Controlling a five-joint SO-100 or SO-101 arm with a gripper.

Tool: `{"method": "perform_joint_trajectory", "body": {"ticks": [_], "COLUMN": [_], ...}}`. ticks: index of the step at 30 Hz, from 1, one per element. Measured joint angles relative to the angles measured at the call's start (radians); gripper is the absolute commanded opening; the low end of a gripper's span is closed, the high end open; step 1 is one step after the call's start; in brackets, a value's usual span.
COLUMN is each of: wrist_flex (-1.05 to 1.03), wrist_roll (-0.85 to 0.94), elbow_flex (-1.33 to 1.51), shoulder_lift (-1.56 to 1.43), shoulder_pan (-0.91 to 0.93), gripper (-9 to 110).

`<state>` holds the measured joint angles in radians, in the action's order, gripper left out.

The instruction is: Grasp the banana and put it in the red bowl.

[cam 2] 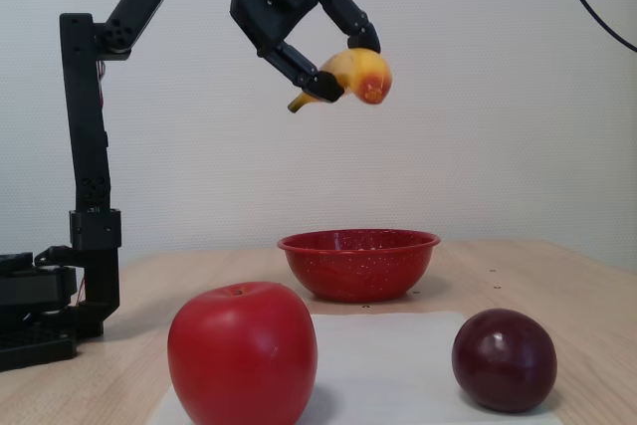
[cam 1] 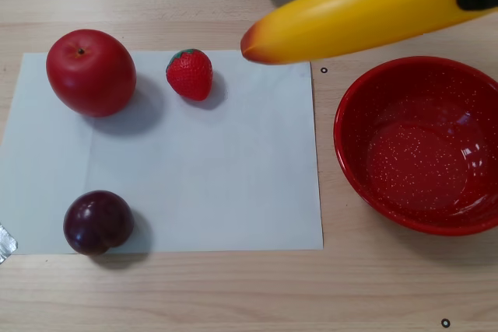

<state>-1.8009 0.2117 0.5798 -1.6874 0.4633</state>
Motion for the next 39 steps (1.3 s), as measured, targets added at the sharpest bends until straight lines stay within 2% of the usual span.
{"method": "perform_joint_trajectory", "body": {"ticks": [10,17,37,39], "wrist_flex": [0.032,0.164,0.531,0.541], "wrist_roll": [0.031,0.044,-0.005,-0.014], "elbow_flex": [0.163,0.325,0.551,0.56], "shoulder_lift": [0.0,0.0,0.135,0.137], "shoulder_pan": [0.034,0.078,0.13,0.147], "gripper": [0,0,0,4]}}
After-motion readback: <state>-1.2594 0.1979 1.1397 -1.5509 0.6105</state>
